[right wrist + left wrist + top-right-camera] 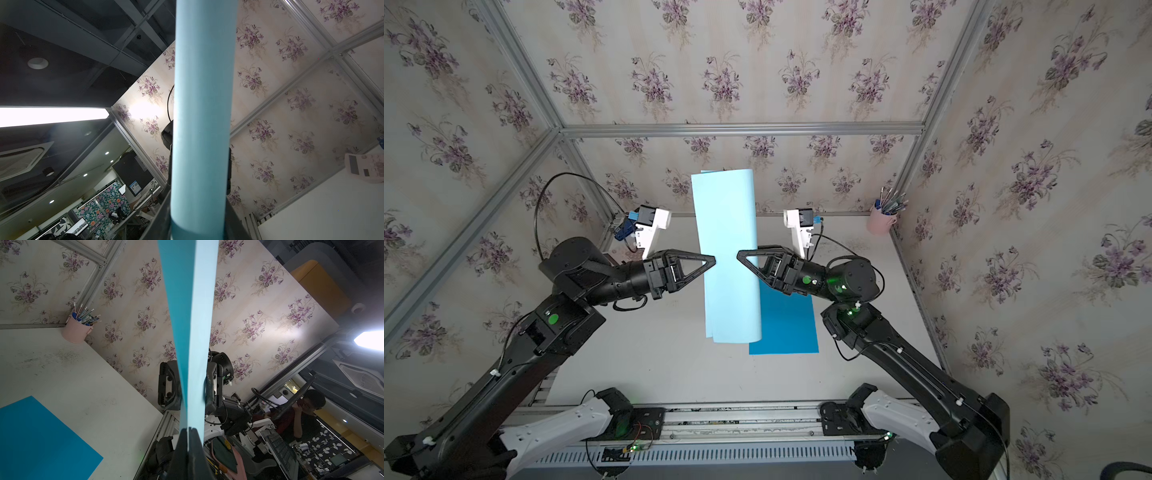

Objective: Fold the rectangular paper in half along the long edge
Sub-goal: Fold the paper.

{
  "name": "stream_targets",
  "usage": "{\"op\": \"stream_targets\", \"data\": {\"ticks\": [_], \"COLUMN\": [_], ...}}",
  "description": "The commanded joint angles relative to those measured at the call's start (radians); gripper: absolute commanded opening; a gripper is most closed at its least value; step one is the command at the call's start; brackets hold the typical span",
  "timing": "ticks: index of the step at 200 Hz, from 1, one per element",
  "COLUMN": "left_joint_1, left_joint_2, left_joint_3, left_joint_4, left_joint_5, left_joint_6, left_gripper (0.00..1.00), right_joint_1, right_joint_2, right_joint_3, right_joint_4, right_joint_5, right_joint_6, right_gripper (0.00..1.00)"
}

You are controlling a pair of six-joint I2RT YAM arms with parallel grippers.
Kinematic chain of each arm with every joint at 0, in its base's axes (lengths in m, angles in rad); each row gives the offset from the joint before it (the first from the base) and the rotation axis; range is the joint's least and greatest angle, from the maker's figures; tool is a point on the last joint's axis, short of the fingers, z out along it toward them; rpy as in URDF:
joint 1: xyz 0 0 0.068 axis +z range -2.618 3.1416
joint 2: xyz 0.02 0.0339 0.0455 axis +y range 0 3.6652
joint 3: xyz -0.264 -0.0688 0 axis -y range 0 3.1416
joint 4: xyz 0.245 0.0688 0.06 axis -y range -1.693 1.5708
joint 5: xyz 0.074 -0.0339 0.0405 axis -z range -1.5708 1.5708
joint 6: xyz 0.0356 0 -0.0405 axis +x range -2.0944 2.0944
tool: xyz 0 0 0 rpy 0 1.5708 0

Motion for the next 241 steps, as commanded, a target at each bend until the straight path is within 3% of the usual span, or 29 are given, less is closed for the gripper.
{"op": "stream_targets", "data": {"ticks": [1, 43, 66, 130, 202, 241], "left_joint_1": [0.001, 0.0, 0.0, -0.035, -0.047, -0.045], "left_joint_2": [-0.006, -0.002, 0.003, 0.024, 0.015, 0.012], "left_joint_3": [0.006, 0.015, 0.012, -0.006, -0.031, -0.04], "left_joint_4": [0.024, 0.023, 0.034, 0.041, 0.015, 0.009], "left_joint_5": [0.001, 0.008, 0.014, 0.015, 0.007, 0.007], "left_joint_6": [0.012, 0.013, 0.003, -0.007, 0.004, 0.008], "left_gripper": [0.0, 0.0, 0.0, 0.0, 0.0, 0.0], "right_joint_1": [0.0, 0.0, 0.0, 0.0, 0.0, 0.0], "right_joint_2": [-0.015, -0.032, -0.051, 0.0, 0.026, 0.022], "right_joint_3": [0.018, 0.039, 0.046, 0.129, 0.171, 0.172], "right_joint_4": [-0.063, -0.131, -0.199, -0.282, -0.244, -0.244], "right_joint_5": [-0.02, -0.006, 0.082, 0.237, 0.265, 0.28], "right_joint_6": [-0.066, -0.114, -0.178, -0.308, -0.321, -0.33], "right_gripper": [0.4, 0.43, 0.54, 0.62, 0.57, 0.43]}}
